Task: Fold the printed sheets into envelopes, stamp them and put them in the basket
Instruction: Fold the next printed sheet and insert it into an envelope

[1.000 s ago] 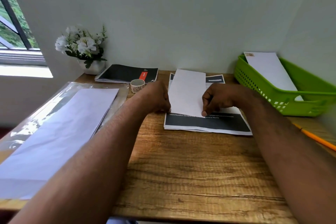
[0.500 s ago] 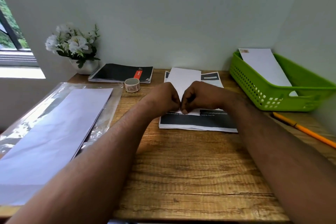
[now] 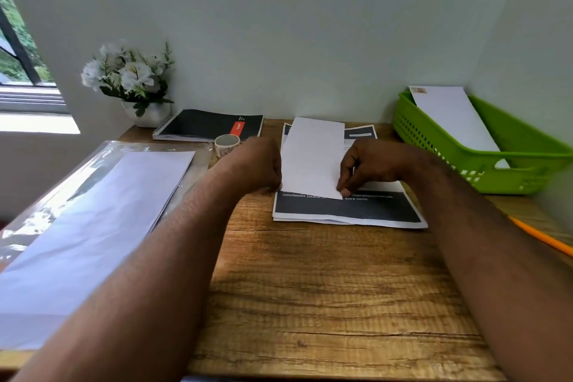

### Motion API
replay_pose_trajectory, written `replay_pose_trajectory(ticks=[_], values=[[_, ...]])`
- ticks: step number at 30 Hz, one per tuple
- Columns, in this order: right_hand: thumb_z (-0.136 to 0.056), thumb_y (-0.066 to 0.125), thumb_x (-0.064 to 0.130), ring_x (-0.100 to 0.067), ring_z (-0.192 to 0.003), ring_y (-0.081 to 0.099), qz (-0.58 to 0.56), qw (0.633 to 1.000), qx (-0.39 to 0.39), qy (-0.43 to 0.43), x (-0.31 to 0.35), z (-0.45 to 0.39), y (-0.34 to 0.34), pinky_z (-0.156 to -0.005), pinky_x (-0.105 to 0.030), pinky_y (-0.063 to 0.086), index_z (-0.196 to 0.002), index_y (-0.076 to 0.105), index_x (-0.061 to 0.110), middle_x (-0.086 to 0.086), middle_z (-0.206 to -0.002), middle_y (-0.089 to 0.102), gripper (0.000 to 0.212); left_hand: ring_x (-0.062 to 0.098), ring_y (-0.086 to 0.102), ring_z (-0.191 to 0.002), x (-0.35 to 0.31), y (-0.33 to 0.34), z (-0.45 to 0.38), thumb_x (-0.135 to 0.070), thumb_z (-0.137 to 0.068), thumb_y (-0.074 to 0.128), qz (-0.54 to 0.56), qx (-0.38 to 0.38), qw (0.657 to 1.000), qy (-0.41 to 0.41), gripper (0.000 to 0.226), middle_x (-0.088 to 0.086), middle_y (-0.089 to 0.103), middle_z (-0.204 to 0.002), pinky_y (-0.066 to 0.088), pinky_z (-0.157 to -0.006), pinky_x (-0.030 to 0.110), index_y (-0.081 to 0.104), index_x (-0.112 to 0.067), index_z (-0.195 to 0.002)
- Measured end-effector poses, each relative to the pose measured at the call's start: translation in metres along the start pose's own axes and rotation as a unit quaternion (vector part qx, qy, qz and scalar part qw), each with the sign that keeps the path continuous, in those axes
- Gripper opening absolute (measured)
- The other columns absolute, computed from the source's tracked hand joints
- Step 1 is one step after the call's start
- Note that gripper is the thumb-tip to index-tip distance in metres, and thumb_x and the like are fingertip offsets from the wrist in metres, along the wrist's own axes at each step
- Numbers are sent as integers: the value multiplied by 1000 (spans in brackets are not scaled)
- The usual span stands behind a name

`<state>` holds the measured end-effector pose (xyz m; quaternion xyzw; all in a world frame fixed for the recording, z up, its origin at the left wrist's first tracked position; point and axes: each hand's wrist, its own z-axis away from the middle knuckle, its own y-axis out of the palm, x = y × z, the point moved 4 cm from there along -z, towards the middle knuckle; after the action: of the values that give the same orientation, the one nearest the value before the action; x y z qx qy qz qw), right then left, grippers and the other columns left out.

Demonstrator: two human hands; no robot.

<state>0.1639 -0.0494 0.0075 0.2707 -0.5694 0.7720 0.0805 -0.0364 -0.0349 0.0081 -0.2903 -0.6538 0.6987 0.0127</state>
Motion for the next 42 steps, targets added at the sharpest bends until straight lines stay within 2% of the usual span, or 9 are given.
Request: replay_pose_trajectory(ticks=[4,14,20,23,26,29,33,36,42], values=[[-70,82,11,-23,-89,68,3,1000,8,-4,-1,0,-1,-86,-35,53,-83,78,10,0,-81,75,13,5,57,-93,-23,12,1,-26,-80,76,22,32,995,89,27,-10,65,-105,41,-72,16,71,-22,-107],[-71,83,21,6,-66,57,20,999,37,-12,8,2,4,-60,-6,41,-89,73,18,3,-86,70,21,7,62,-92,-28,15,0,-25,-87,69,-1,31,991,129,26,-3,71,-110,51,-84,23,71,-20,-112],[-76,72,11,-8,-71,62,4,992,-104,-72,20,4,-5,-70,-24,49,-70,73,19,2,-79,72,10,11,62,-97,-32,19,0,-37,-89,65,10,-1,992,128,39,-4,69,-113,51,-91,31,62,-25,-127],[-76,75,11,-14,-68,62,-68,967,-210,-124,25,6,-12,-65,-29,49,-71,71,18,1,-78,71,9,15,61,-96,-34,16,-2,-23,-95,57,7,-97,985,141,24,3,69,-110,51,-87,31,68,-16,-115],[-79,75,24,-10,-79,63,-155,889,-398,-164,19,10,-26,-68,-25,49,-83,71,17,5,-91,67,9,5,55,-78,-33,-2,6,-12,-95,54,136,-273,935,183,12,-6,59,-85,45,-69,12,64,-11,-89],[-81,72,32,-8,-108,54,-157,798,-564,-143,-4,13,-37,-84,-17,45,-107,65,27,2,-120,55,28,4,45,-70,-17,-23,11,-13,-93,53,319,-434,829,150,18,-7,47,-79,37,-64,10,51,-17,-76],[-80,71,39,-11,-134,36,-229,774,-588,-55,-45,5,-40,-113,-35,31,-140,39,29,0,-144,37,69,11,41,-63,6,-28,6,-17,-99,46,551,-404,726,75,28,2,45,-70,37,-55,25,43,-19,-72],[-84,71,25,-6,-119,49,-343,777,-527,-28,-63,0,-40,-100,-22,39,-143,36,21,6,-133,43,69,16,60,-78,22,-12,-5,-17,-100,44,492,-362,791,-43,15,2,62,-86,54,-73,34,53,-19,-88],[-79,76,27,-21,-122,51,-84,925,-355,100,-99,-14,-28,-99,-29,39,-132,52,8,-5,-131,54,61,28,57,-108,24,6,-5,-16,-97,52,179,-211,954,-118,33,12,60,-122,43,-81,30,50,-15,-130]])
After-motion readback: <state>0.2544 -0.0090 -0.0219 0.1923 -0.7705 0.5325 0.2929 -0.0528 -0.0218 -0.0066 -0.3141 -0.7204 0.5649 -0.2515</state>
